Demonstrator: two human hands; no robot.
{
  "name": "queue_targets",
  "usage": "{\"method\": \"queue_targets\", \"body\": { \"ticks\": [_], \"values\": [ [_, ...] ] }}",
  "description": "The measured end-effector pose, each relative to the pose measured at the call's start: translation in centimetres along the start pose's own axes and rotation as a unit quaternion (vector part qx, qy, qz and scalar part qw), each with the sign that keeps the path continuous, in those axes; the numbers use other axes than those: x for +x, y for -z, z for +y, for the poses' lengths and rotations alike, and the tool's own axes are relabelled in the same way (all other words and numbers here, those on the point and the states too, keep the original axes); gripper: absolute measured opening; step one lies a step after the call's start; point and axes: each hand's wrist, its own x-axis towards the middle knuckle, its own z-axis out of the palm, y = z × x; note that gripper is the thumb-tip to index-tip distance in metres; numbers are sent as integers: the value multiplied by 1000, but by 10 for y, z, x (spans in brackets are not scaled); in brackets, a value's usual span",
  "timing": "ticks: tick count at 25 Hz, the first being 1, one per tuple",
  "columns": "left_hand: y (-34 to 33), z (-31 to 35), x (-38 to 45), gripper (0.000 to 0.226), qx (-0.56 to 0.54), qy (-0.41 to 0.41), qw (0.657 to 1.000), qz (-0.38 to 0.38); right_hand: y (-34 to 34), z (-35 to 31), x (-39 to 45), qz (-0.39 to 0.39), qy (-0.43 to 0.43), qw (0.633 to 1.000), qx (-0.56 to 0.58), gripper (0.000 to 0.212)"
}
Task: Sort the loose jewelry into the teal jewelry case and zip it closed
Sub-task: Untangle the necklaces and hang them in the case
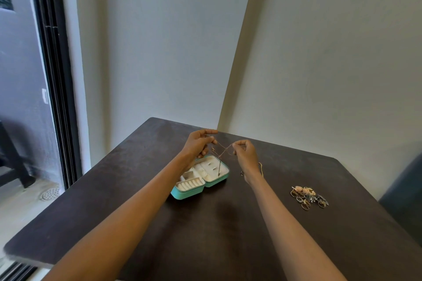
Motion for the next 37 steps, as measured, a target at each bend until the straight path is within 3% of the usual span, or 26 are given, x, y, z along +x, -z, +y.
{"method": "queue_targets", "body": {
  "ticks": [7,12,18,22,26,34,37],
  "values": [
    [-10,33,-10,28,188,-62,980,-24,17,14,-25,4,-22,999,-33,8],
    [-19,27,-12,35,334,-99,937,19,18,26,-45,-10,-42,999,-27,4],
    [-22,37,-21,34,213,-73,974,-27,19,35,-52,-10,-56,998,-39,5],
    [-25,50,-21,33,138,-61,989,-10,23,38,-55,-26,-37,998,-42,10],
    [-30,61,-22,32,126,-73,989,4,26,44,-56,-72,-12,993,-96,6],
    [-36,81,-20,31,106,-105,989,9,26,58,-65,-176,-20,944,-279,25],
    [-37,93,-20,30,101,-121,988,5,26,60,-68,-191,-3,935,-299,19]
  ]
}}
